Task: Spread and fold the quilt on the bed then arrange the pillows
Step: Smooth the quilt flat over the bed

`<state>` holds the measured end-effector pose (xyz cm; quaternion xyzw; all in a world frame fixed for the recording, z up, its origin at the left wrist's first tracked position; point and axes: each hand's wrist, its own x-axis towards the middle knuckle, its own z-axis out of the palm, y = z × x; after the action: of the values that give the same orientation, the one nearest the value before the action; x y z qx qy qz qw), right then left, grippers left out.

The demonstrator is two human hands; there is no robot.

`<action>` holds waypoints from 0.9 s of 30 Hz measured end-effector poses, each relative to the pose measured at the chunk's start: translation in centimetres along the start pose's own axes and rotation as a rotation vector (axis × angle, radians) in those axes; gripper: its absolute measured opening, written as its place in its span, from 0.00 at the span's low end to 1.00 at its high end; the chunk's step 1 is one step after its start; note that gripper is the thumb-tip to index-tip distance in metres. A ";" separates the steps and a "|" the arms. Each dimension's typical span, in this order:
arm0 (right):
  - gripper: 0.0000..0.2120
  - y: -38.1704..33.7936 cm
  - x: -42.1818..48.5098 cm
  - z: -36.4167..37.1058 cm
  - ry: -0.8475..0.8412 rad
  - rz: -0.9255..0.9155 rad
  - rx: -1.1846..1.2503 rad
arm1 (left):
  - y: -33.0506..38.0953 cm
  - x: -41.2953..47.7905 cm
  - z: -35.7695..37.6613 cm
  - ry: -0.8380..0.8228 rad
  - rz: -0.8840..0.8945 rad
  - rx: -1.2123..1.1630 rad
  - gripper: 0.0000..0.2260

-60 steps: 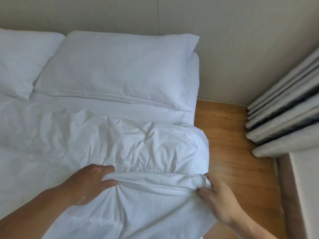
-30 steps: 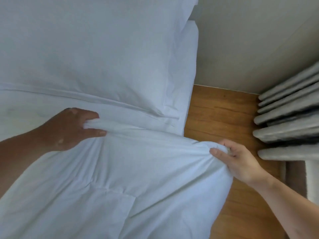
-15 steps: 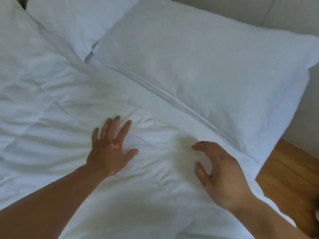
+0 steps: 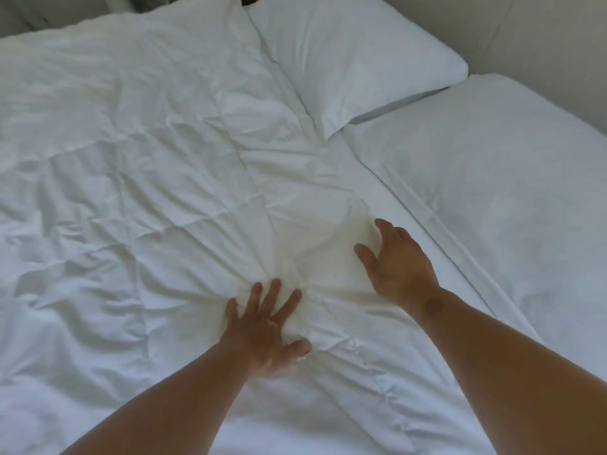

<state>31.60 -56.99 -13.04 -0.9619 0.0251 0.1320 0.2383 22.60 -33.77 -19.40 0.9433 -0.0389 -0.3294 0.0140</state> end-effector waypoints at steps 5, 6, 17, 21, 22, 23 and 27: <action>0.41 -3.7 5.6 1.5 -0.110 0.212 0.049 | -2.5 0.7 -2.4 -0.082 0.100 -0.046 0.38; 0.40 -4.1 6.4 1.7 -0.110 0.245 0.049 | -2.7 0.8 -2.6 -0.078 0.108 -0.046 0.37; 0.21 -1.7 8.5 2.0 0.006 -0.020 -0.067 | -3.0 0.5 -3.4 0.173 0.124 -0.123 0.33; 0.25 2.5 9.1 0.5 -0.028 0.079 -0.047 | -6.0 3.8 -5.6 0.473 0.041 -0.061 0.24; 0.27 2.9 8.8 1.2 -0.082 0.105 -0.032 | -7.2 4.7 -6.0 0.478 -0.062 -0.088 0.25; 0.28 2.9 8.6 1.9 -0.135 0.127 -0.027 | -8.3 5.3 -6.3 0.481 -0.152 -0.132 0.27; 0.22 1.2 11.4 1.0 -0.141 0.060 -0.032 | -11.6 8.4 -7.6 0.508 -0.264 -0.094 0.34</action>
<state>42.24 -57.39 -17.45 -0.9527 0.0352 0.2067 0.2199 34.64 -22.91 -19.29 0.9908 0.1042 -0.0833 0.0240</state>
